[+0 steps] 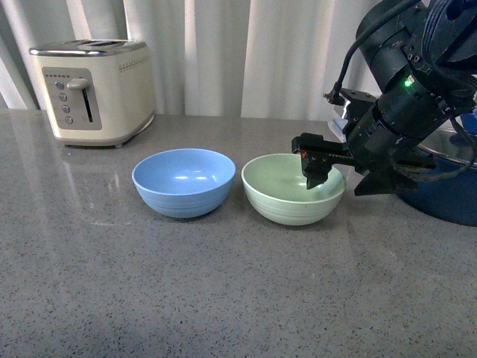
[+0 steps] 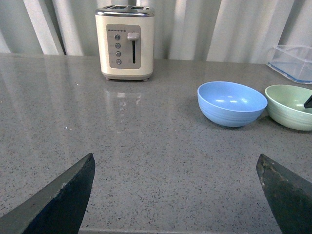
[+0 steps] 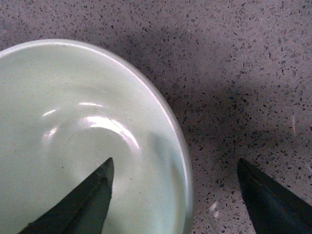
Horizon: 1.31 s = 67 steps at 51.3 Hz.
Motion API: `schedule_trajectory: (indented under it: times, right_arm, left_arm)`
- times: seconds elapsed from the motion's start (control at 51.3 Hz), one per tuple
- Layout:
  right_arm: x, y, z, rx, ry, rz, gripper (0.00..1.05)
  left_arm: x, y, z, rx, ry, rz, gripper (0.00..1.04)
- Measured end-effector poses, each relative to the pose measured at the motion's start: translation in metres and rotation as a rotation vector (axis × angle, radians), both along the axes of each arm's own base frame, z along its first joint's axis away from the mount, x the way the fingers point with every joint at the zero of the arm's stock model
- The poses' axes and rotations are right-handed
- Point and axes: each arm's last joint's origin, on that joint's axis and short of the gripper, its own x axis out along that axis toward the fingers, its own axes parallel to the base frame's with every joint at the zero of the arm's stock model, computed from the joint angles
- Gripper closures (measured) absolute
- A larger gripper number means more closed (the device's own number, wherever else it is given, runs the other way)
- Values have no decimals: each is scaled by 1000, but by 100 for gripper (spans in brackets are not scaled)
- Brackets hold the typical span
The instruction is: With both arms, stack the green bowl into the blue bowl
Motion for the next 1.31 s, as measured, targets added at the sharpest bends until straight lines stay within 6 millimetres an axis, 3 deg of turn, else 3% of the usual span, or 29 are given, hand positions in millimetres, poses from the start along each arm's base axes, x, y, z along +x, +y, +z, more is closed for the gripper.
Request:
schedule_trajectory:
  times: [0.098,0.254,0.449,0.702,0.956,1.092,1.307]
  right_arm:
    - [0,0,-2,2,6,7,52]
    - [1,0,-2,5,2,13,72]
    - [2,-1,-1,12,-11,32,104]
    - [3,-6,1,10,-20,35,104]
    - [10,-11,31,18,-95,55,104]
    - [12,-2,52,40,-142,95,104]
    - [9,19,65,60,-163,155,104]
  left_arm:
    - [0,0,0,0,0,0,7]
    - [0,0,0,0,0,0,7]
    - [0,0,0,0,0,0,7]
    - [0,0,0,0,0,0,7]
    - [0,0,0,0,0,0,7]
    - [0,0,0,0,0,0,7]
    - [0,0,0,0,0,0,7]
